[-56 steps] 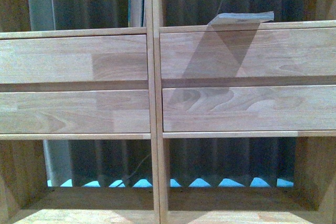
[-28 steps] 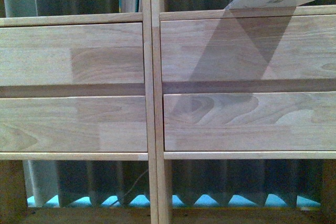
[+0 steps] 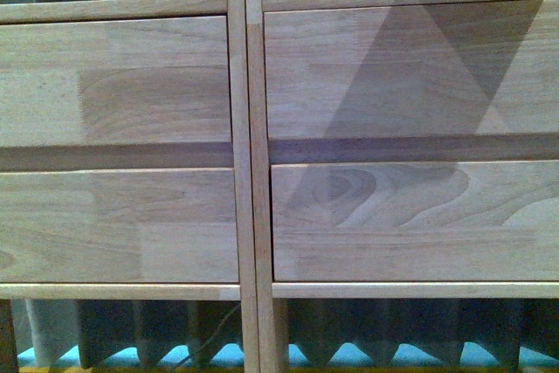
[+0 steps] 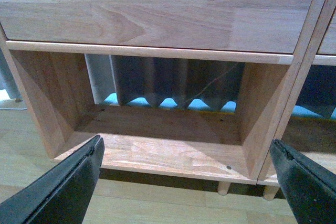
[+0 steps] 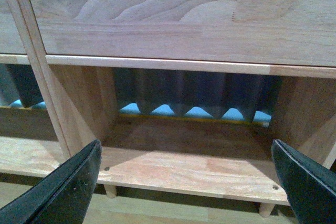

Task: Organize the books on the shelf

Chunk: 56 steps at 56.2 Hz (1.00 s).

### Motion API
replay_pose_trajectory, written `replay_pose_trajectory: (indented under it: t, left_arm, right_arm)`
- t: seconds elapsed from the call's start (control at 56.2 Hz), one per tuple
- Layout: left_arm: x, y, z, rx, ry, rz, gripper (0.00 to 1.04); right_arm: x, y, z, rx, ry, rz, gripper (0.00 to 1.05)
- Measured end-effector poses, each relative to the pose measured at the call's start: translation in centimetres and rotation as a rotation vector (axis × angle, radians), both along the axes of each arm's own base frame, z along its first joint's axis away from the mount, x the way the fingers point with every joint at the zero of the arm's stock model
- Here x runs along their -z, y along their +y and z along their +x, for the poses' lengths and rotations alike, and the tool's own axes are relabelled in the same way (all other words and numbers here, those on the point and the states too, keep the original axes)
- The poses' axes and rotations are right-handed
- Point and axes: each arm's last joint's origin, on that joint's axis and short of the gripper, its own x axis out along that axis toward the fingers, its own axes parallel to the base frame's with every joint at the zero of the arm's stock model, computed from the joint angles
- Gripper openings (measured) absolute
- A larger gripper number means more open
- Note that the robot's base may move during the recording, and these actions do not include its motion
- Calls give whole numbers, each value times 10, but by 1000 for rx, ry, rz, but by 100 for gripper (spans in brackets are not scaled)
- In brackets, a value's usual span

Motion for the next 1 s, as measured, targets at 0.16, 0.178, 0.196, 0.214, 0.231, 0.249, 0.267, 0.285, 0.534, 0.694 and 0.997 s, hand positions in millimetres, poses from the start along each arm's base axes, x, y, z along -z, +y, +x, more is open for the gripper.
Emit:
replay_pose_trajectory:
  t: [0.16,0.178,0.196,0.214,0.231,0.249,0.267,0.285,0.534,0.694,0.997]
  left_arm:
    - [0,0,0,0,0,0,97]
    - [0,0,0,0,0,0,97]
    - [0,0,0,0,0,0,97]
    - [0,0,0,0,0,0,97]
    - [0,0,0,0,0,0,97]
    - [0,0,0,0,0,0,97]
    - [0,0,0,0,0,0,97]
    - [0,0,0,0,0,0,97]
    - [0,0,0,0,0,0,97]
    - [0,0,0,0,0,0,97]
    - [0,0,0,0,0,0,97]
  right_arm:
    - [0,0,0,0,0,0,98]
    - [0,0,0,-1,0,0,98]
    - [0,0,0,0,0,0,98]
    - [0,0,0,0,0,0,98]
    - [0,0,0,0,0,0,98]
    - [0,0,0,-1,0,0,98]
    - [0,0,0,0,0,0,98]
    - [0,0,0,0,0,0,98]
    - [0,0,0,-1,0,0,98]
    - [0,0,0,1,0,0,98]
    - [0,0,0,0,0,-1,98]
